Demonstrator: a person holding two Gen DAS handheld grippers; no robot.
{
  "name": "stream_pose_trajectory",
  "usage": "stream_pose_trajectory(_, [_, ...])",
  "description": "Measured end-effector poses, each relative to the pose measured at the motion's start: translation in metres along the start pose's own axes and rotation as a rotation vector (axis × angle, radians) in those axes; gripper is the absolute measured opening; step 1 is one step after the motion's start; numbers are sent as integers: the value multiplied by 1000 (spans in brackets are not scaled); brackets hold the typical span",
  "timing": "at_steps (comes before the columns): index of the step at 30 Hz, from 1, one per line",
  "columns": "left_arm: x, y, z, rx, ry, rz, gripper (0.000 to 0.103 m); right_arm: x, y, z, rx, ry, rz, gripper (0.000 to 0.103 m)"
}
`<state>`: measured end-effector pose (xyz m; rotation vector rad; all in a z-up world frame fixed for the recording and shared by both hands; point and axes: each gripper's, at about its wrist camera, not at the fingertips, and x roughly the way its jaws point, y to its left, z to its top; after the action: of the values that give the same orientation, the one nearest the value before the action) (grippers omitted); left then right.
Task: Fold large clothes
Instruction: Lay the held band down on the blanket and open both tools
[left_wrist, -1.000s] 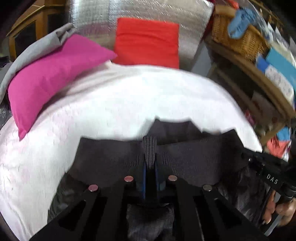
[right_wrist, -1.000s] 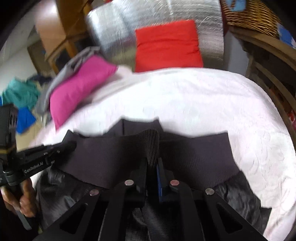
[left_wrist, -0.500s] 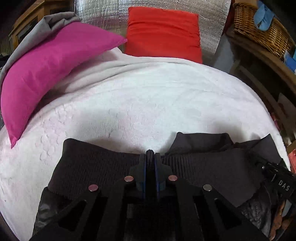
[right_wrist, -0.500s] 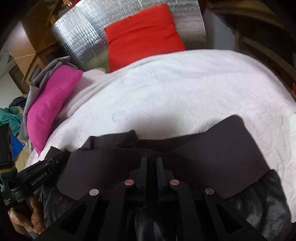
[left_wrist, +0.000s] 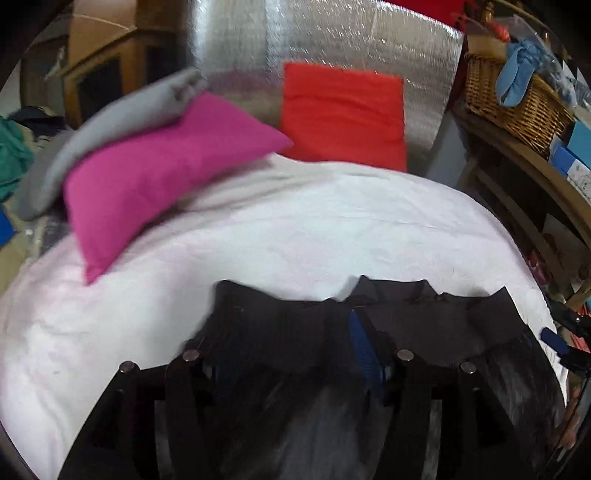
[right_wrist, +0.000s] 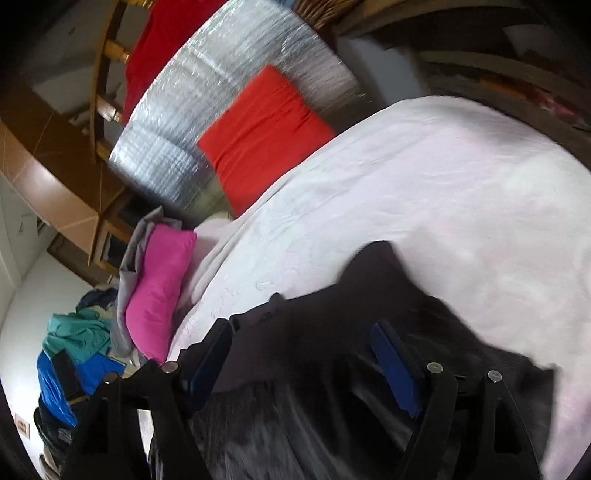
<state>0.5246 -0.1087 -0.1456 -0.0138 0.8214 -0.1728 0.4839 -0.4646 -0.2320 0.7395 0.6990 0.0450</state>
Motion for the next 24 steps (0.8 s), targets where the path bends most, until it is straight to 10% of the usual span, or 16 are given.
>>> stream_pose_trajectory(15, [-54, 60, -115, -20, 81, 184, 62, -116, -35, -60, 22, -103, -92, 80])
stream_pose_trajectory(24, [-39, 75, -142, 8, 131, 267, 67, -94, -42, -92, -32, 72, -179, 64])
